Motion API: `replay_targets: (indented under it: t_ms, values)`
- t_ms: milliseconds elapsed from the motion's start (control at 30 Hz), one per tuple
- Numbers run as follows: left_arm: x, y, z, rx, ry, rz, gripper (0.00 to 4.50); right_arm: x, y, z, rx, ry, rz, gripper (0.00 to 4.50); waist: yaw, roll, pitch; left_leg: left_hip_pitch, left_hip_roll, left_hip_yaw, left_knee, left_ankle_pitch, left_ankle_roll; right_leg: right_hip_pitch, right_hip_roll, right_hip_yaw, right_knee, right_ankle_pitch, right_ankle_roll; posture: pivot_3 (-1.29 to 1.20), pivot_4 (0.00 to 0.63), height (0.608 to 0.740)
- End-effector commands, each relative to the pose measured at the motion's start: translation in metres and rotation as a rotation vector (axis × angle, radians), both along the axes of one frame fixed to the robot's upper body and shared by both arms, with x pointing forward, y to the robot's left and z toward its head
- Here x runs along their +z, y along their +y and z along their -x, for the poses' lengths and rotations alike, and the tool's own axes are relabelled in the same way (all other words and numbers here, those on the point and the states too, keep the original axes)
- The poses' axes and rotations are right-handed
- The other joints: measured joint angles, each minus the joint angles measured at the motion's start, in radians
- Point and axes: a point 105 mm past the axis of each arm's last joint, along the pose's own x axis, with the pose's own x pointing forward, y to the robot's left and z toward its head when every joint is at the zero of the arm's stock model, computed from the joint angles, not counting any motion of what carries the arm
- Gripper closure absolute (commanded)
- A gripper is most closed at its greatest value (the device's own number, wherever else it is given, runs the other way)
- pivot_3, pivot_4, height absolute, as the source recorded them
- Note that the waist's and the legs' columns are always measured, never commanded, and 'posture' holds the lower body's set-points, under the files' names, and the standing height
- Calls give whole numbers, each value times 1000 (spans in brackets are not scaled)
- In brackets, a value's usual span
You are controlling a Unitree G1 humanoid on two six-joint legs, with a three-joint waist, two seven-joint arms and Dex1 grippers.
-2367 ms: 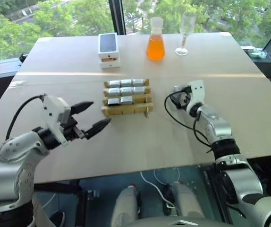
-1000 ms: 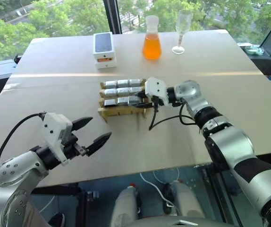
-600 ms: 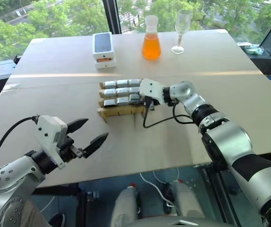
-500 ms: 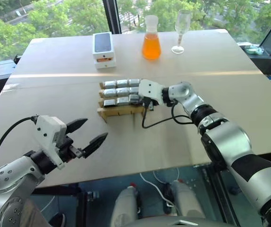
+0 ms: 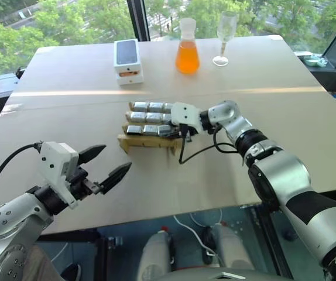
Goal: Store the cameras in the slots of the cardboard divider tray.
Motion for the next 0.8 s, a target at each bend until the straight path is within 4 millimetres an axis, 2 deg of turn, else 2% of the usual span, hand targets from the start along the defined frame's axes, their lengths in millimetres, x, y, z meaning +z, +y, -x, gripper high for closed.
replay_targets:
  t_ms: [33,200,367,567,667,800]
  values:
    - [11,-3,1,-19,-48,-21,0,4,1,-2,-4,-3,12,2637,0,0,0,0,0,0,0,0,0,0,0,0,0,0,0,0,150,740]
    - [10,-7,-2,-33,-47,-15,0,15,0,-2,-8,14,-72,338,0,0,0,0,0,0,0,0,0,0,0,0,0,0,0,0,150,740]
    - [9,-8,-2,-43,-44,-12,0,37,-15,-6,-3,45,-186,338,0,1,0,-1,0,0,0,0,0,0,0,-1,-1,0,0,0,150,740]
    - [-2,-11,-4,-49,-22,13,0,60,-67,-4,40,149,-404,338,6,1,1,-1,-1,-2,0,0,0,2,-1,-2,-4,0,0,0,150,740]
    - [-8,-11,-5,-33,-24,29,0,58,-98,-2,-7,194,-498,338,6,1,0,-1,-1,-3,-1,0,0,4,0,-3,-6,0,0,0,150,740]
    - [-24,4,-13,89,-20,-13,0,39,-144,10,-165,225,-562,338,16,3,1,-1,-1,-3,-2,0,0,4,-1,-4,-7,1,0,0,150,740]
